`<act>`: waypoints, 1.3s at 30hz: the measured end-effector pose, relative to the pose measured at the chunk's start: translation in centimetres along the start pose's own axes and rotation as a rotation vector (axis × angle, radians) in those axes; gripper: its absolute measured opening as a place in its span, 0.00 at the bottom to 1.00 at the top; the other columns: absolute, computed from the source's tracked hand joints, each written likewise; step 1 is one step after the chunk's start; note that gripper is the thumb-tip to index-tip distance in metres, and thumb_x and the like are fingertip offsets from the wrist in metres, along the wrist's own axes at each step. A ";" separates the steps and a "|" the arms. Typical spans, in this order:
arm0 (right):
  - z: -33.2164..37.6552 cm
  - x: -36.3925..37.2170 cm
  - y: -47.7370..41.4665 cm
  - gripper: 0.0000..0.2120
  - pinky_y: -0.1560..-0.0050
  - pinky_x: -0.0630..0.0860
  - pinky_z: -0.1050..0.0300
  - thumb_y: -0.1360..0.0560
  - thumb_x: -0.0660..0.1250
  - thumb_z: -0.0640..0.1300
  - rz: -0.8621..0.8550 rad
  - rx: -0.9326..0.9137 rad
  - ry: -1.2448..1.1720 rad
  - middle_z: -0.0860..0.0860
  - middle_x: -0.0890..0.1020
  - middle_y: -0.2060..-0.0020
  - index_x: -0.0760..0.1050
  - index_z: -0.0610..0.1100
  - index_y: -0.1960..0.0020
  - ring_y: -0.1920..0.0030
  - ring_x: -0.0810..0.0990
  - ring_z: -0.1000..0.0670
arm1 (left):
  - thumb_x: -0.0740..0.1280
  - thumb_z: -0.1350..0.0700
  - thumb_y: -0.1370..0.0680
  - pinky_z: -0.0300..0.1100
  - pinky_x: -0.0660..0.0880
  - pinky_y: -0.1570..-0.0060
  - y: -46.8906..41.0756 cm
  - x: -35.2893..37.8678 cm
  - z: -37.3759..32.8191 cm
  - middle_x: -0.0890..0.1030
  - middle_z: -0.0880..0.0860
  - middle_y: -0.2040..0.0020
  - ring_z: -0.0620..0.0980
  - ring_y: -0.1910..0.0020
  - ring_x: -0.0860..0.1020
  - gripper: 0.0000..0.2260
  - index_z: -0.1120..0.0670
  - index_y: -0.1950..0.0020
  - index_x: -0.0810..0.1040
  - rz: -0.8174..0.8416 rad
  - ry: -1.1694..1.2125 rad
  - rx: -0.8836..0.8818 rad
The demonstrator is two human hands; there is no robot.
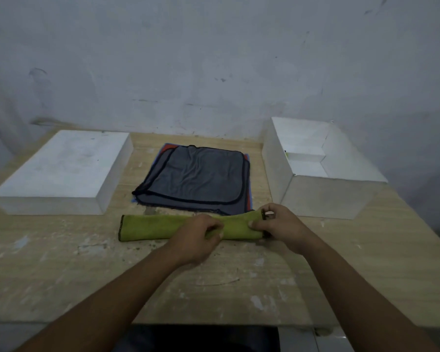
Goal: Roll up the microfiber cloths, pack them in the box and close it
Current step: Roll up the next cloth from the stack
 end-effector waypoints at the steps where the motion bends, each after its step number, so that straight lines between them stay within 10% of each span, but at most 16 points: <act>1: 0.1 -0.1 0.2 0.16 0.65 0.81 0.52 0.33 0.77 0.38 0.001 0.010 -0.038 0.39 0.82 0.54 0.74 0.39 0.49 0.61 0.83 0.44 | 0.66 0.48 0.23 0.43 0.75 0.45 -0.1 0.2 -0.2 0.80 0.50 0.44 0.47 0.47 0.76 0.16 0.53 0.38 0.78 0.014 -0.003 0.005; 12: 1.3 -2.3 1.9 0.14 0.67 0.83 0.50 0.30 0.75 0.39 -0.174 -0.061 -0.010 0.39 0.82 0.55 0.74 0.40 0.48 0.60 0.84 0.42 | 0.66 0.48 0.23 0.35 0.75 0.46 -0.7 3.2 -2.4 0.81 0.47 0.44 0.41 0.47 0.78 0.17 0.53 0.36 0.77 0.082 0.312 -0.058; 22: 4.2 3.5 2.3 0.21 0.63 0.79 0.58 0.28 0.72 0.47 0.060 -0.086 0.101 0.48 0.83 0.50 0.69 0.47 0.39 0.52 0.83 0.50 | 0.60 0.34 0.25 0.51 0.80 0.47 -0.8 2.1 0.5 0.82 0.60 0.46 0.56 0.48 0.82 0.29 0.58 0.41 0.75 -0.008 1.137 -0.656; 29: 2.7 4.9 1.6 0.13 0.58 0.77 0.55 0.23 0.65 0.44 0.043 -0.073 0.089 0.50 0.84 0.57 0.71 0.45 0.39 0.57 0.84 0.51 | 0.73 0.44 0.29 0.39 0.77 0.62 -0.2 0.7 2.2 0.80 0.55 0.49 0.49 0.54 0.80 0.21 0.55 0.46 0.74 -0.100 0.676 -0.550; 33: 0.9 2.7 0.9 0.08 0.50 0.81 0.46 0.28 0.69 0.49 -0.181 -0.026 0.192 0.48 0.82 0.56 0.74 0.49 0.51 0.54 0.82 0.48 | 0.74 0.53 0.28 0.43 0.77 0.52 -0.2 0.2 1.6 0.77 0.52 0.50 0.50 0.53 0.77 0.19 0.56 0.42 0.72 -0.146 0.407 -0.410; 39: -0.3 3.6 1.3 0.20 0.59 0.79 0.52 0.33 0.74 0.55 -0.099 0.065 0.206 0.45 0.82 0.54 0.72 0.46 0.48 0.56 0.82 0.46 | 0.75 0.56 0.30 0.39 0.71 0.57 -0.7 -0.3 0.5 0.70 0.50 0.54 0.47 0.56 0.71 0.17 0.54 0.48 0.71 -0.219 0.089 -0.152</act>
Point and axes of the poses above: each hand's wrist, its own y-axis away from the middle knuckle, its own x-axis out of the palm, z = x × y, the point moved 5 cm from there along -y, towards the middle knuckle
